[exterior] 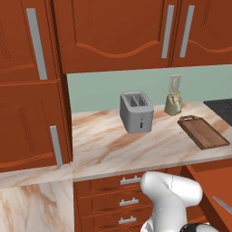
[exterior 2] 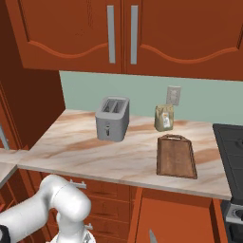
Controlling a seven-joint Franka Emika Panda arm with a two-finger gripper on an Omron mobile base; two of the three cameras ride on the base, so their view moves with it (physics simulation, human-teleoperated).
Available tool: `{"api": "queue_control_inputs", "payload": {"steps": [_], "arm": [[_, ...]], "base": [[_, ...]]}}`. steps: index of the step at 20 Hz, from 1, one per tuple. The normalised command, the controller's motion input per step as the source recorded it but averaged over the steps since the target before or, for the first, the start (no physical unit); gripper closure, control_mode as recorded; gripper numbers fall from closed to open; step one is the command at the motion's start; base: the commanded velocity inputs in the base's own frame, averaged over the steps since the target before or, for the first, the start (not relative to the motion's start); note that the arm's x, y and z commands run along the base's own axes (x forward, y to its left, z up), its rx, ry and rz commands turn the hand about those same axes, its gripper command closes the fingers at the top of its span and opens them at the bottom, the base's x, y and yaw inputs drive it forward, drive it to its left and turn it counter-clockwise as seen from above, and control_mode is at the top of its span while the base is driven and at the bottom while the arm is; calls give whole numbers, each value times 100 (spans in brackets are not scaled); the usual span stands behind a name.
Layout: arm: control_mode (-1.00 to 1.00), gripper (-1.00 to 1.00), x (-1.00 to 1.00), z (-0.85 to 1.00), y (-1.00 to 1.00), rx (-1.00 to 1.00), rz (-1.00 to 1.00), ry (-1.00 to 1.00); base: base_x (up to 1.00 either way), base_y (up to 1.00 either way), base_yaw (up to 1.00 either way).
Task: Open the drawer on the right and place the cutting tools on the cutting board.
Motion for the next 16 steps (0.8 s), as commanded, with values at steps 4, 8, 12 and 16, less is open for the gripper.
{"api": "queue_control_inputs", "payload": {"steps": [4, 8, 12, 16], "arm": [[-100, -100, -26, 1, -17, 0, 0, 0], [-100, -100, 0, 0, 0, 0, 0, 0], [-100, -100, 0, 0, 0, 0, 0, 0], [-100, -100, 0, 0, 0, 0, 0, 0]], "base": [[0, 0, 0], [0, 0, 0], [0, 0, 0], [0, 0, 0]]}}
